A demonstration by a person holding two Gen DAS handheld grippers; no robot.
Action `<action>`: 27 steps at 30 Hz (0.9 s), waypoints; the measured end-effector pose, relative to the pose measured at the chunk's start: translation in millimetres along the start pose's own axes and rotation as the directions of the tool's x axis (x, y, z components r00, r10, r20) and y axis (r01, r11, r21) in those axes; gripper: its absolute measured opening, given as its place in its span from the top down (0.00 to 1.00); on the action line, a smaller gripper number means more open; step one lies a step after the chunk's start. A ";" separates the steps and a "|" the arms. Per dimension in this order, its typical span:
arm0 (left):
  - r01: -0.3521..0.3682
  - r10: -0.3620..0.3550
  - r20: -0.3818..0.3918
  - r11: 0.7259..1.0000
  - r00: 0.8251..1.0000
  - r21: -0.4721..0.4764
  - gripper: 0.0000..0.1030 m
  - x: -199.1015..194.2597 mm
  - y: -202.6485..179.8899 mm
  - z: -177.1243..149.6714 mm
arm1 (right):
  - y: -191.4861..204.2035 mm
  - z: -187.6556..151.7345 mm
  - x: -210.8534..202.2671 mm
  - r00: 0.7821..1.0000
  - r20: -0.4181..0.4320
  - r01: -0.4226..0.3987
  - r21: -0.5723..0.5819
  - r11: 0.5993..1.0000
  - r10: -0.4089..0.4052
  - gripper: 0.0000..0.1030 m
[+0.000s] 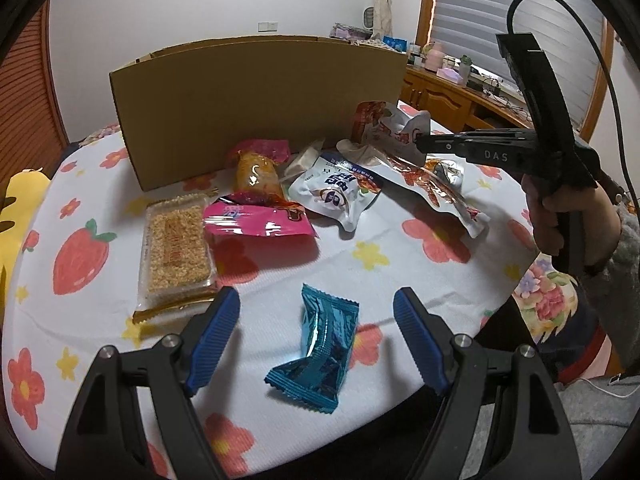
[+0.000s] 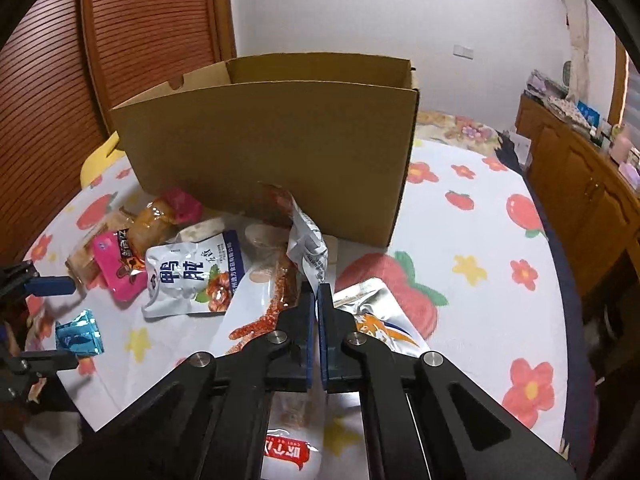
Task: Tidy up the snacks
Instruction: 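Grasp the blue candy with the left gripper while the right gripper pinches a white pouch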
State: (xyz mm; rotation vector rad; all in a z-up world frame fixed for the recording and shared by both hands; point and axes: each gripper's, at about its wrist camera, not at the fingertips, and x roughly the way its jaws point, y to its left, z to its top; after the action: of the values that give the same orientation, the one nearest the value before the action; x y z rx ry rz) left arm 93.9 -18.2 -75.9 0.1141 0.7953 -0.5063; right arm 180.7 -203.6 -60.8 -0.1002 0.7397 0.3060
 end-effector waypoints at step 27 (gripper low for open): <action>-0.011 0.011 -0.034 1.000 0.999 0.012 0.79 2.7 6.4 -11.4 | 0.1 -11.8 -41.2 0.995 0.098 -0.041 0.054 0.998 0.036 1.00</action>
State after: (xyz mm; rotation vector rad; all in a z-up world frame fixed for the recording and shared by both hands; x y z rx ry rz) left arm 91.0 -10.4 -86.3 0.1385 0.8248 -0.5000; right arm 144.4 -215.6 -41.7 -0.0182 0.6537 0.3247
